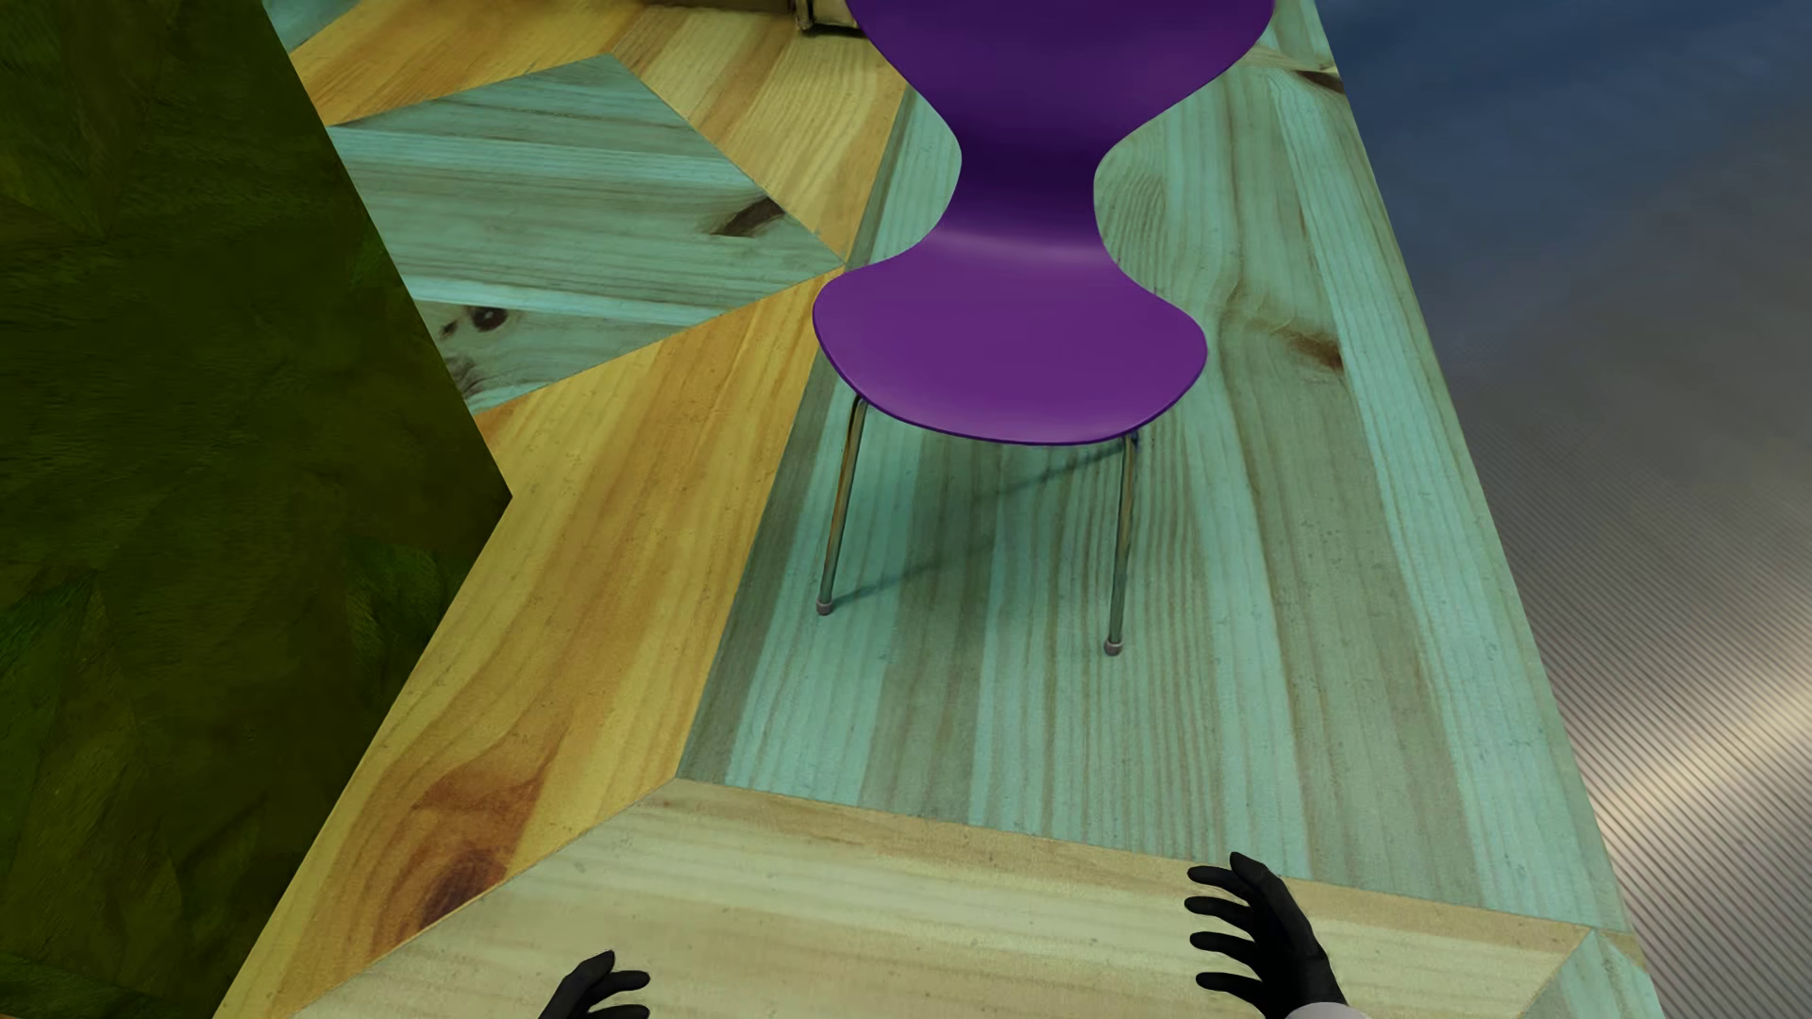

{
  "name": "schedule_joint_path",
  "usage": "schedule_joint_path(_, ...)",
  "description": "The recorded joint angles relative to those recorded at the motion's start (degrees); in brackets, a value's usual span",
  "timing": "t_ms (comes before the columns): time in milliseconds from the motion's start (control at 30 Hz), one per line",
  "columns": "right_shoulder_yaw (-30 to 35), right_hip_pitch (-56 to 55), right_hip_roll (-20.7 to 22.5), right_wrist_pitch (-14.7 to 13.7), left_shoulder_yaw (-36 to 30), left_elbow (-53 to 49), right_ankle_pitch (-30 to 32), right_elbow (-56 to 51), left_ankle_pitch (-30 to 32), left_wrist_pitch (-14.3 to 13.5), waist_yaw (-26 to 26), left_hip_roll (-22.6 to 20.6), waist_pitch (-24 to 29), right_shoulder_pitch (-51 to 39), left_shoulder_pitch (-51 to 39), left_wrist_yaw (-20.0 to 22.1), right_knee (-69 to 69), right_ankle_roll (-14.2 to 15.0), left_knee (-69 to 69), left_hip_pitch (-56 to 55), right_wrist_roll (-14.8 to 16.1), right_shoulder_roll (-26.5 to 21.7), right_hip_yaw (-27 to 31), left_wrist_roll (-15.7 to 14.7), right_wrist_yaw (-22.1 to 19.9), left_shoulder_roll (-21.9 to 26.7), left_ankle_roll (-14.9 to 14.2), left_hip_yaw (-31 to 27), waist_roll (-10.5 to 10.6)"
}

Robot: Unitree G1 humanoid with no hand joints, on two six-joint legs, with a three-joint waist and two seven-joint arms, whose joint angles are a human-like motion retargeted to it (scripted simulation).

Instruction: Move towards the dark purple chair

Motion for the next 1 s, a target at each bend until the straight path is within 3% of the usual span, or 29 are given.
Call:
schedule_joint_path(200,-0.19,-0.26,0.09,0.23,-1.37,-1.90,0.65,-0.11,1.42,-0.73,-0.24,0.17,-0.59,1.60,-0.75,0.61,-0.46,-0.74,-2.00,0.51,-3.20,-0.85,-0.08,0.68,3.75,-2.72,-0.63,0.11,-0.05)
schedule_joint_path(300,-0.29,-0.40,0.27,-1.98,-1.00,-1.12,1.15,0.49,1.97,2.34,-0.03,0.35,0.01,1.12,-1.18,0.12,-1.07,-0.93,-2.78,0.50,-2.67,-1.61,-0.04,-0.27,3.85,-1.26,-0.91,0.18,0.92)
schedule_joint_path(367,-0.91,-0.59,-0.38,-1.62,-0.39,-0.76,0.92,1.66,2.36,3.62,0.89,-0.28,0.15,1.28,-1.98,0.15,-0.85,-0.86,-3.30,0.39,-1.81,-2.46,-0.32,0.28,3.07,-1.48,-0.84,-0.14,1.24)
schedule_joint_path(467,0.98,-1.23,-0.09,-0.43,-1.08,-0.62,0.46,-0.55,1.89,1.35,-0.56,-0.01,0.75,0.36,-1.11,0.20,0.19,-1.08,-2.36,-0.13,-1.93,-2.18,-0.29,2.69,1.60,-1.82,-1.07,-0.14,1.60)
schedule_joint_path(600,-1.00,-1.16,0.24,0.38,-1.66,-1.46,0.60,0.31,2.32,-1.17,-1.55,0.30,0.81,1.75,-1.97,0.98,0.06,-1.46,-3.42,0.63,-2.93,-2.64,0.16,1.41,-0.33,-0.62,-1.44,0.39,0.90)
schedule_joint_path(700,-0.32,-0.94,0.50,0.66,-1.58,-1.35,0.91,0.40,2.70,0.59,-0.55,0.59,0.07,2.01,-3.30,2.62,-0.57,-1.74,-4.23,0.95,-2.62,-0.58,0.02,0.89,-1.10,-1.50,-1.69,0.35,0.68)
schedule_joint_path(733,-0.15,-0.66,0.66,0.19,-1.26,-1.80,1.02,1.01,2.50,1.55,0.37,0.80,-0.13,1.97,-3.05,2.48,-0.97,-1.72,-3.88,0.77,-2.09,-1.88,-0.33,0.95,-0.54,-2.20,-1.68,0.02,1.27)
schedule_joint_path(867,1.24,-0.78,0.47,-2.27,-0.54,-0.94,0.88,0.19,2.12,4.91,2.08,0.65,0.31,-0.37,0.60,-0.55,-0.63,-1.54,-2.60,-0.14,-0.54,0.55,-1.04,2.12,1.05,-1.92,-1.51,-0.74,1.51)
schedule_joint_path(933,0.97,-0.57,0.17,-2.28,-1.53,-0.14,0.69,0.32,2.17,4.37,1.44,0.34,1.35,-0.36,0.64,-0.41,-0.05,-1.45,-2.41,0.25,-1.45,0.44,-0.91,2.94,2.44,-1.90,-1.44,-0.67,0.78)
schedule_joint_path(1000,0.02,-1.06,0.43,-1.16,-2.03,-1.47,1.00,0.65,2.31,2.22,-0.53,0.59,1.21,1.08,-0.58,1.22,0.00,-1.53,-2.48,0.08,-2.69,-1.97,-0.45,1.92,3.61,-1.22,-1.50,-0.15,-0.02)
